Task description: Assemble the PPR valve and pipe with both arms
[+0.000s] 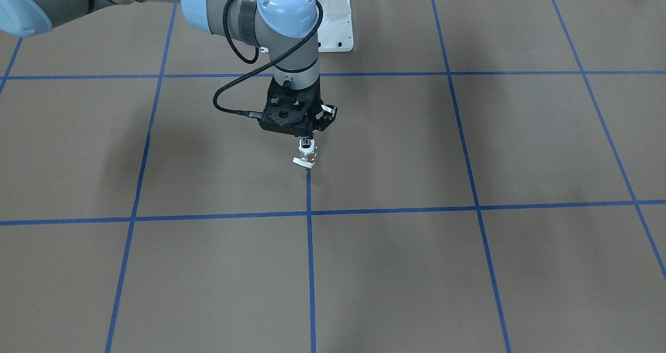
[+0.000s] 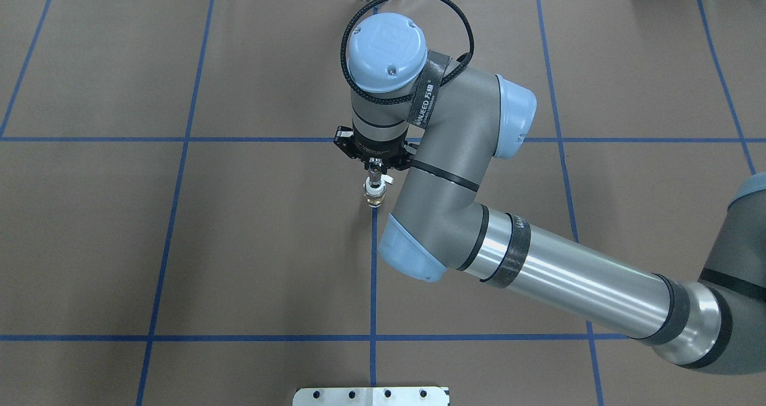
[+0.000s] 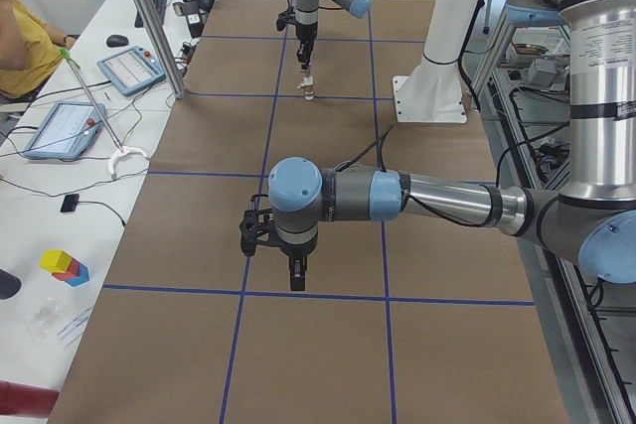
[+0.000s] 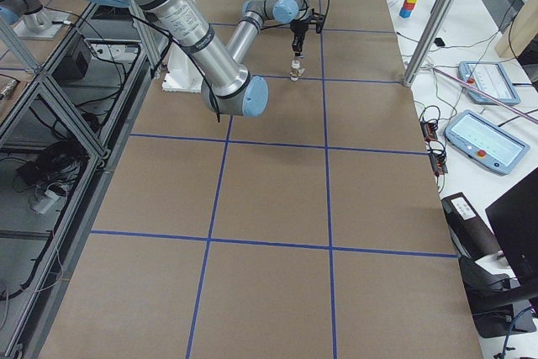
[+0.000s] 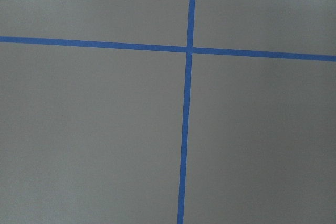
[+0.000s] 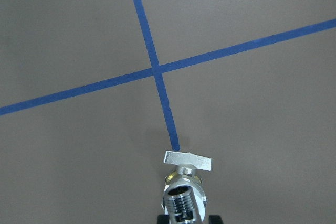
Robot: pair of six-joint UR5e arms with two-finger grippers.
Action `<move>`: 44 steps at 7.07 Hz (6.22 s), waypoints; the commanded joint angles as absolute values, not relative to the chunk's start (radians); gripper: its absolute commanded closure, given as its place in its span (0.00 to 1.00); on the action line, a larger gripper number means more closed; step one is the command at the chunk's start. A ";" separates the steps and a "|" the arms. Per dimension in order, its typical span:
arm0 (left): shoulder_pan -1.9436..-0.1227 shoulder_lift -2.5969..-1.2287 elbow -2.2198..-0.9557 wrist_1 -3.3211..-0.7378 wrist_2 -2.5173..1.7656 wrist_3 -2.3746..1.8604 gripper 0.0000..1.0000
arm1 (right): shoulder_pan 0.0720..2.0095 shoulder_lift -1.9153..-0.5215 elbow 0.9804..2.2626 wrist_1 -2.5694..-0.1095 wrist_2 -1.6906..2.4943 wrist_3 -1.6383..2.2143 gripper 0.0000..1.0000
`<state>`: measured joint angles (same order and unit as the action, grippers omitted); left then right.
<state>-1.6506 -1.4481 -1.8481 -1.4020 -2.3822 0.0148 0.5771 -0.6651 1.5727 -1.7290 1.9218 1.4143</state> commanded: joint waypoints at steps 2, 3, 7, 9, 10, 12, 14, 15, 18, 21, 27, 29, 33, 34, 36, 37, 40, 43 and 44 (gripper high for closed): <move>-1.651 -1.448 -1.848 -1.402 -2.382 0.014 0.00 | 0.575 -0.667 1.568 -1.729 1.916 1.414 1.00; -1.651 -1.448 -1.850 -1.402 -2.382 0.015 0.00 | 0.574 -0.667 1.568 -1.729 1.916 1.414 1.00; -1.651 -1.448 -1.850 -1.402 -2.382 0.014 0.00 | 0.568 -0.666 1.560 -1.729 1.911 1.414 1.00; -1.651 -1.448 -1.852 -1.402 -2.382 0.014 0.00 | 0.568 -0.667 1.560 -1.727 1.911 1.414 1.00; -1.651 -1.448 -1.852 -1.402 -2.382 0.014 0.00 | 0.565 -0.669 1.560 -1.729 1.911 1.414 1.00; -1.651 -1.448 -1.850 -1.402 -2.382 0.014 0.00 | 0.561 -0.669 1.560 -1.727 1.911 1.414 1.00; -1.651 -1.448 -1.850 -1.402 -2.384 0.014 0.00 | 0.561 -0.670 1.560 -1.727 1.911 1.414 1.00; -1.651 -1.448 -1.850 -1.402 -2.382 0.014 0.00 | 0.560 -0.670 1.560 -1.727 1.911 1.414 1.00; -1.651 -1.448 -1.850 -1.402 -2.382 0.014 0.00 | 0.558 -0.670 1.560 -1.726 1.910 1.413 1.00; -1.651 -1.450 -1.851 -1.402 -2.382 0.014 0.00 | 0.558 -0.672 1.559 -1.724 1.896 1.414 0.95; -1.651 -1.450 -1.852 -1.402 -2.384 0.014 0.00 | 0.552 -0.675 1.560 -1.726 1.893 1.416 0.60; -1.651 -1.450 -1.852 -1.402 -2.382 0.014 0.00 | 0.548 -0.675 1.559 -1.726 1.875 1.416 0.51; -1.651 -1.450 -1.852 -1.402 -2.382 0.015 0.00 | 0.548 -0.667 1.568 -1.724 1.850 1.411 0.02; -1.651 -1.448 -1.853 -1.402 -2.384 0.015 0.00 | 0.551 -0.664 1.581 -1.724 1.839 1.399 0.01; -1.651 -1.447 -1.850 -1.402 -2.384 0.015 0.00 | 0.618 -0.672 1.589 -1.727 1.859 1.254 0.01; -1.652 -1.445 -1.847 -1.399 -2.384 0.009 0.00 | 0.685 -0.690 1.591 -1.729 1.926 1.165 0.01; -1.649 -1.447 -1.845 -1.422 -2.375 -0.055 0.00 | 0.909 -0.864 1.673 -1.729 2.100 0.792 0.01; -1.647 -1.422 -1.836 -1.514 -2.269 0.023 0.00 | 1.141 -1.093 1.675 -1.724 2.178 0.313 0.01; -1.647 -1.420 -1.836 -1.511 -2.272 0.023 0.00 | 1.199 -1.180 1.675 -1.718 2.210 0.178 0.01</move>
